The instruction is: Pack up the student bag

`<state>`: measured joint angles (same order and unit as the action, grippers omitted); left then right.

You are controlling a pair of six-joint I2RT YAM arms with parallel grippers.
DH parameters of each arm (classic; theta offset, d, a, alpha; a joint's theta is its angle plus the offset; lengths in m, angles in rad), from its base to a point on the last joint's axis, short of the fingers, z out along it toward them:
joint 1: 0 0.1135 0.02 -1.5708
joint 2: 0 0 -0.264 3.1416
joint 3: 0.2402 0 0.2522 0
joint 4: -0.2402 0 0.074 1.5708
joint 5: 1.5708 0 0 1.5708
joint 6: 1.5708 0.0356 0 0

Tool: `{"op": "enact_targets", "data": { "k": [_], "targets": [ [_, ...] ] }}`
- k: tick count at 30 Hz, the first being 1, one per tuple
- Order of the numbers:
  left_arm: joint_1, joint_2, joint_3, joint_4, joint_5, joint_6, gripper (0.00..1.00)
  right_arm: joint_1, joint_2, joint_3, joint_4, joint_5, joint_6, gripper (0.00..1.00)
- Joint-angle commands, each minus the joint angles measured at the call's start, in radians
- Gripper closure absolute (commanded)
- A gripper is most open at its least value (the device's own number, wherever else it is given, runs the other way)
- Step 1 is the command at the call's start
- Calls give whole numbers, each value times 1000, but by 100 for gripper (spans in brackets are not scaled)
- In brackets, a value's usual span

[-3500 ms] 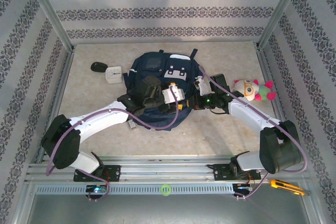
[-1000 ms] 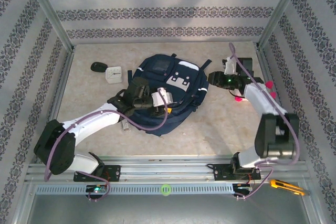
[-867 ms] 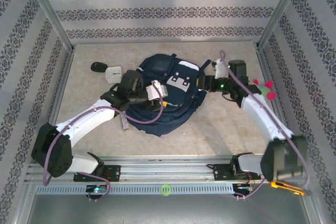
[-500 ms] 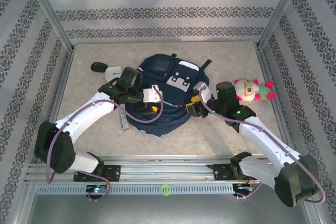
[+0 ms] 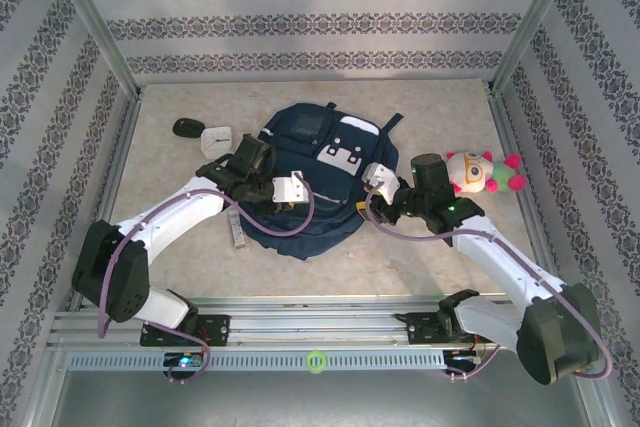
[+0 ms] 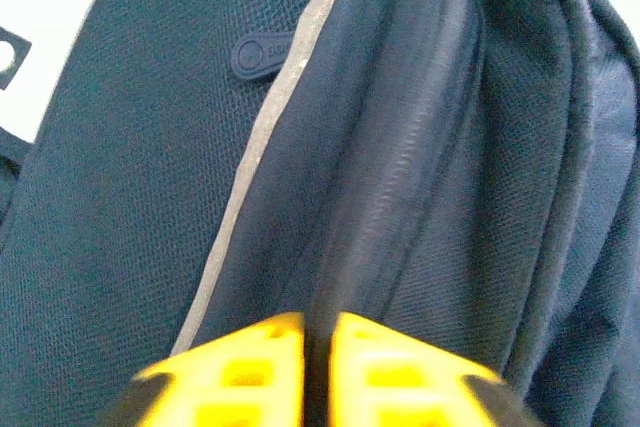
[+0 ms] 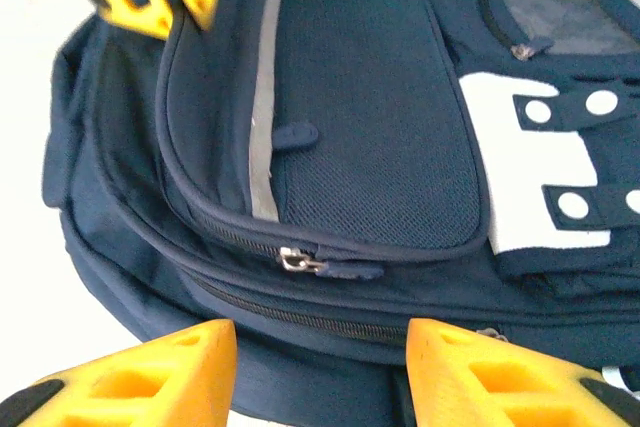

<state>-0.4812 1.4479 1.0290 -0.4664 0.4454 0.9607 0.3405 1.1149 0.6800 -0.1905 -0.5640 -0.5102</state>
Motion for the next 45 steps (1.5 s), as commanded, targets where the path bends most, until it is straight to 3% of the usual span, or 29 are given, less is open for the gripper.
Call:
{"op": "enact_targets", "data": {
  "k": [1,6,19,28,32,38,45],
  "targets": [
    [42,-70,-16,147,162,-122,99,-51,66,55,-15,-59,-87,50],
    [82,-78,-41,237,265,-215,100,-108,191,136,-45,-181,-112,49],
    [90,-73,-51,274,288,-226,100,-56,404,265,-138,-267,-251,50],
    [89,-67,-56,300,274,-236,100,-56,406,326,-338,-465,-340,66],
    [89,-68,-57,309,274,-241,100,-55,423,340,-343,-447,-312,70],
    [89,-84,-66,323,270,-249,100,-52,468,386,-348,-331,-194,60],
    [87,-92,-83,390,211,-323,100,-46,438,375,-326,-382,-116,94]
  ]
}}
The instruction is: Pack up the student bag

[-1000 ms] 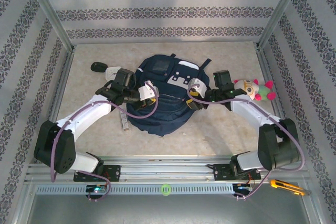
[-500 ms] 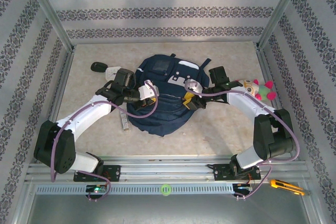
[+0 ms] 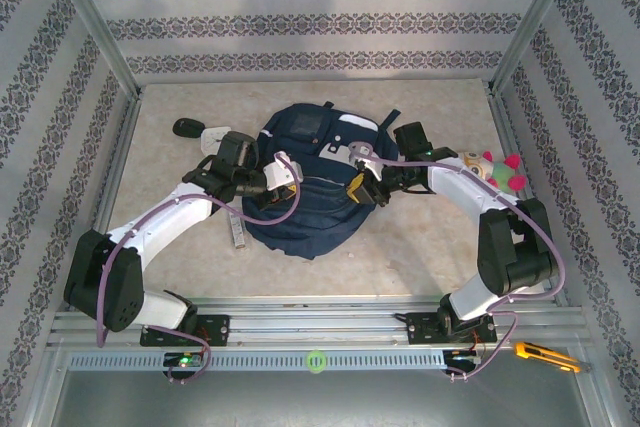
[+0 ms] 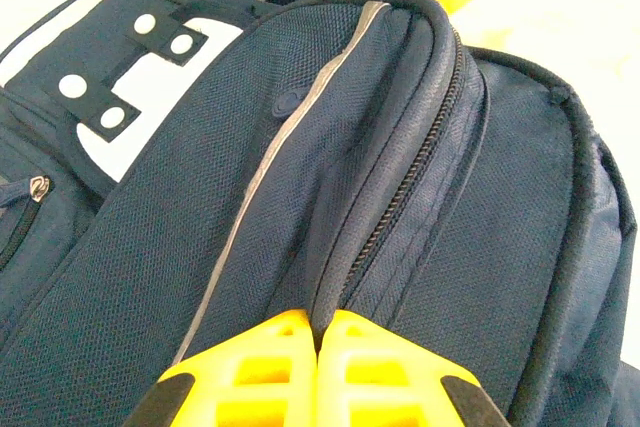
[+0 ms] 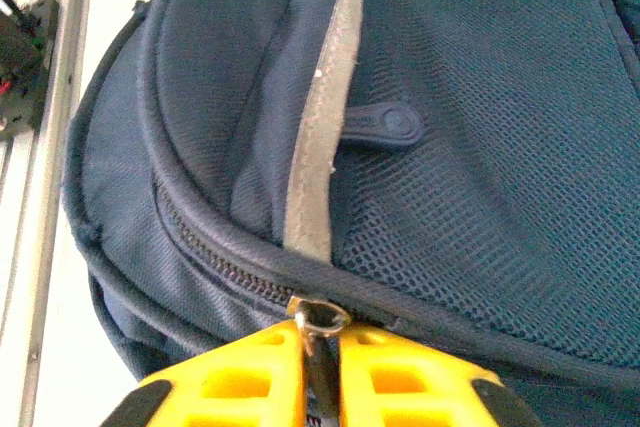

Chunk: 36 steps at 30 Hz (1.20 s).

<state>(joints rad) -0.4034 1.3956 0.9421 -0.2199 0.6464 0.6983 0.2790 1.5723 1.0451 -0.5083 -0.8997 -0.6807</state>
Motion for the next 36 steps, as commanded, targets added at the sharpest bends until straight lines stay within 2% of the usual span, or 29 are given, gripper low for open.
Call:
{"op": "enact_targets", "data": {
  "k": [1,4,9,12,18,20,24,27,28,32,36],
  "targets": [
    [6,-40,2,157,-18,-79,100,15,-33,3,-3,-55,78,96],
    [-11,-48,-14,208,-96,-146,100,18,-80,-22,24,-110,138,100],
    [-65,-48,-29,250,-203,-186,100,56,-141,-64,97,-140,258,100],
    [-104,-26,-6,243,-241,-198,100,81,-156,-69,139,-110,369,100],
    [-179,22,32,288,-301,-260,100,136,-183,-98,299,-31,737,100],
    [-202,35,40,302,-313,-271,100,169,-187,-114,339,-25,817,100],
    [-229,52,52,310,-334,-303,100,200,-197,-131,344,16,965,100],
    [-229,38,46,308,-340,-321,98,197,-215,-148,320,109,1100,100],
    [-229,31,43,302,-327,-315,92,191,-222,-151,307,125,1121,100],
    [-223,5,26,244,-346,-246,47,135,-256,-174,285,150,1116,100],
    [-193,4,64,116,-333,-222,30,87,-248,-135,207,128,1094,100]
  ]
}}
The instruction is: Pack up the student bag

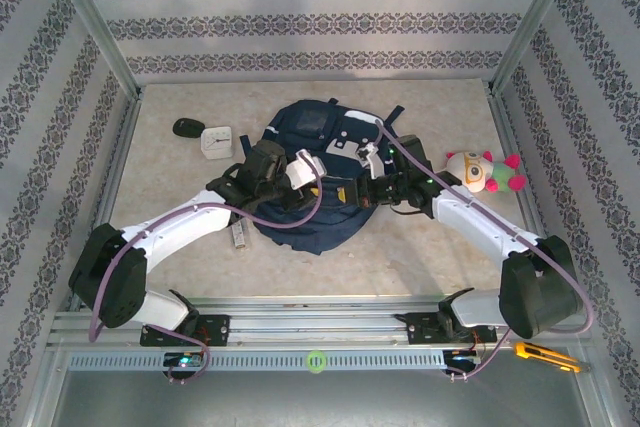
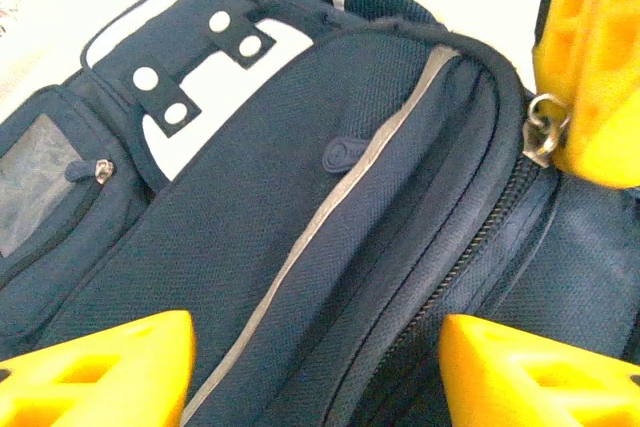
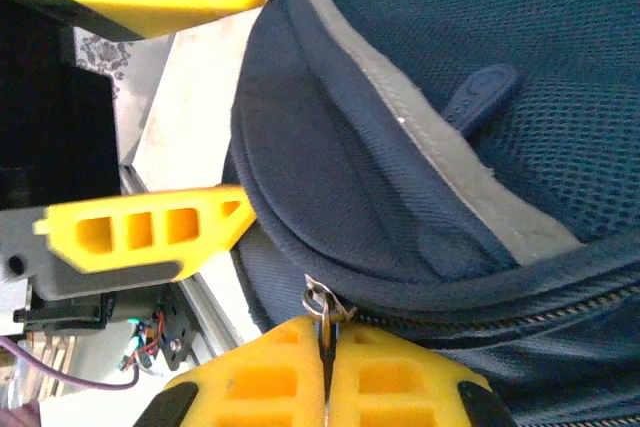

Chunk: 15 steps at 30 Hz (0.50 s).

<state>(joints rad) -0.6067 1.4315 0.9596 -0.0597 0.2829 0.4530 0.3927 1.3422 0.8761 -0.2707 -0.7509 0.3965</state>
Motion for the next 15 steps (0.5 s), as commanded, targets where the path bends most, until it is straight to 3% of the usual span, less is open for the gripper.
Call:
{"op": "enact_targets", "data": {
  "k": [1,5,9,13,15],
  "targets": [
    [10,-41,46,-52,39,18,29,-26,-11,51,-56,-22,16,100],
    [10,-80,16,-9,42,-122,30,7,4,84,-62,-38,99,100],
    [10,-87,44,-95,-95,-390,34,41,3,76,-44,-34,227,100],
    [-40,-128,11,-135,-100,-598,37,72,12,56,-41,-15,283,83],
    [-83,-152,-18,-130,-130,-658,37,70,13,44,-40,-1,285,79]
  ]
}}
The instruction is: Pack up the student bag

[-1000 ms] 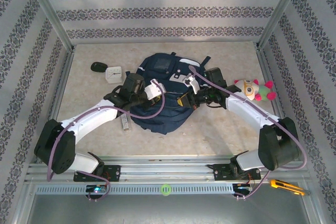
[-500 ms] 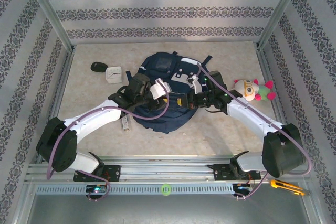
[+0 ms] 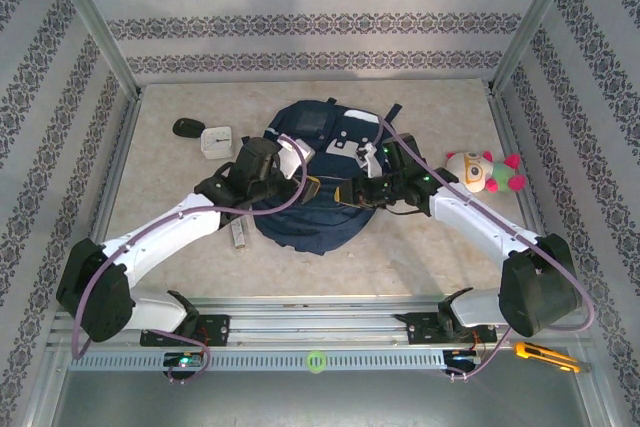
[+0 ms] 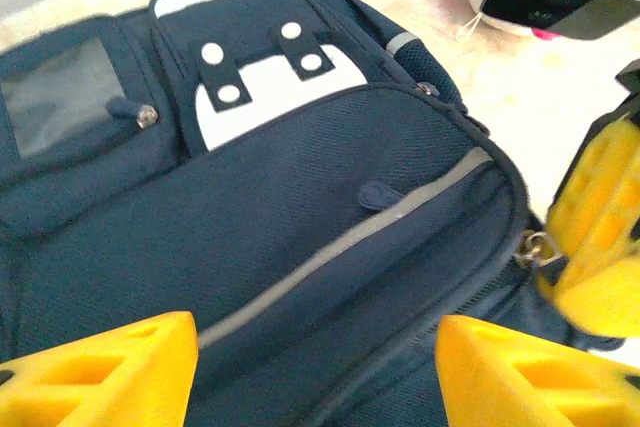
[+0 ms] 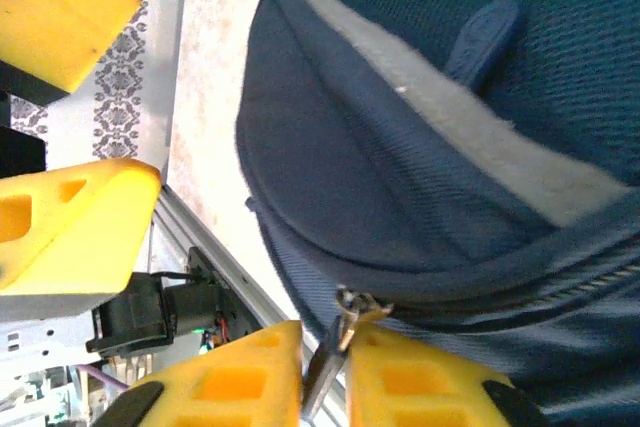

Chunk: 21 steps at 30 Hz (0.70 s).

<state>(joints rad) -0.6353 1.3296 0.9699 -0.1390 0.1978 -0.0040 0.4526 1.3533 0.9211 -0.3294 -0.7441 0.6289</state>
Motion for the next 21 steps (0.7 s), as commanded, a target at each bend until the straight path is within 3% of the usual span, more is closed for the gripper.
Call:
{"op": "enact_targets", "data": {
  "k": [1,5,10,21],
  "targets": [
    [-76,-60,-40,-50,-66,-240,38,6,3,-6,19,0,54,76],
    [-147,-66,-78,-27,-126,-426,40,-18,11,-26,40,2,61,71],
    [-202,-17,-70,-19,-196,-517,40,-35,15,-42,57,-18,65,63],
    [-213,77,0,-36,-170,-489,41,-139,-123,-114,12,-31,55,51]
  ]
}}
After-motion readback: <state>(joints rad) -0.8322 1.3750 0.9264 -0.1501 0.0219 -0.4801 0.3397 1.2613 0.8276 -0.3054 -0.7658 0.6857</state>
